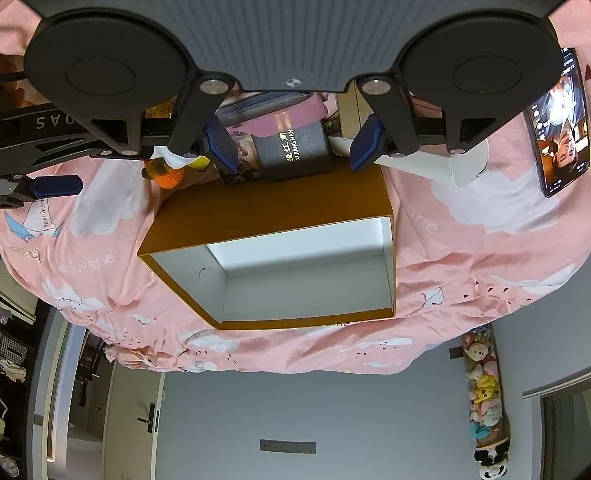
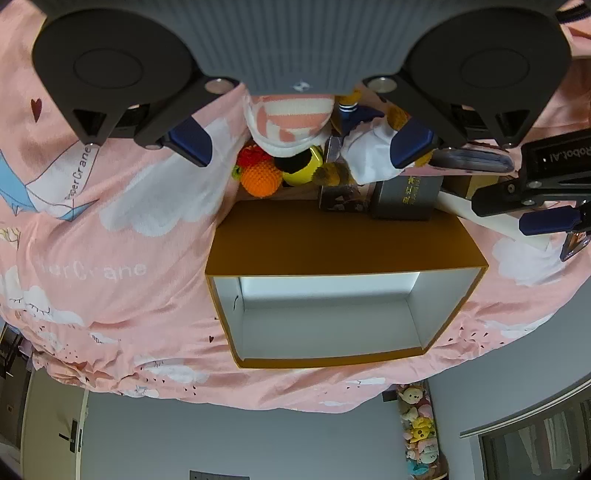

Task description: Organize objects

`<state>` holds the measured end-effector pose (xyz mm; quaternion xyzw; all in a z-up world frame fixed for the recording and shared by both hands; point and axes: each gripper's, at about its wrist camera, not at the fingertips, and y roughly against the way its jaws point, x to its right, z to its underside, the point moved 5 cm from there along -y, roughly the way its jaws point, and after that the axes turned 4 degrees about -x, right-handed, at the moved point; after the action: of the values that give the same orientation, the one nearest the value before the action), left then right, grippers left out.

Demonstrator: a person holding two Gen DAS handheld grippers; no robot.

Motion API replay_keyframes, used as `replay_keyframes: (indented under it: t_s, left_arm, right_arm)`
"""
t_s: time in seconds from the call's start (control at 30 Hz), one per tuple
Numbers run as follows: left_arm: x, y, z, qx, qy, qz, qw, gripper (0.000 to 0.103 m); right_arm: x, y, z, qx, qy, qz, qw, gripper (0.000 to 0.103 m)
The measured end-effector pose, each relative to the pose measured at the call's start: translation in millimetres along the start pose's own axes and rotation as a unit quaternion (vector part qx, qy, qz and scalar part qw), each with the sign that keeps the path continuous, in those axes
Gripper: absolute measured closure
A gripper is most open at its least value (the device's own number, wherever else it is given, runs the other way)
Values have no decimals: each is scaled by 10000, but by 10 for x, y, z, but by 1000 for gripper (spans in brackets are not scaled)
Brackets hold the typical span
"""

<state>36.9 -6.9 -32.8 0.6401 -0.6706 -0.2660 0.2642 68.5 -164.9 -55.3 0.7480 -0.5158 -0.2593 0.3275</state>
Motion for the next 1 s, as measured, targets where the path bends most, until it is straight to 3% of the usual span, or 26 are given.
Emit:
replay_keyframes:
  t_s: [1.0]
  left_arm:
    - [-25,-8,16,-54,-3,-73,10000,26]
  right_arm:
    - [22,-22,27,-62,-51,-15,10000,1]
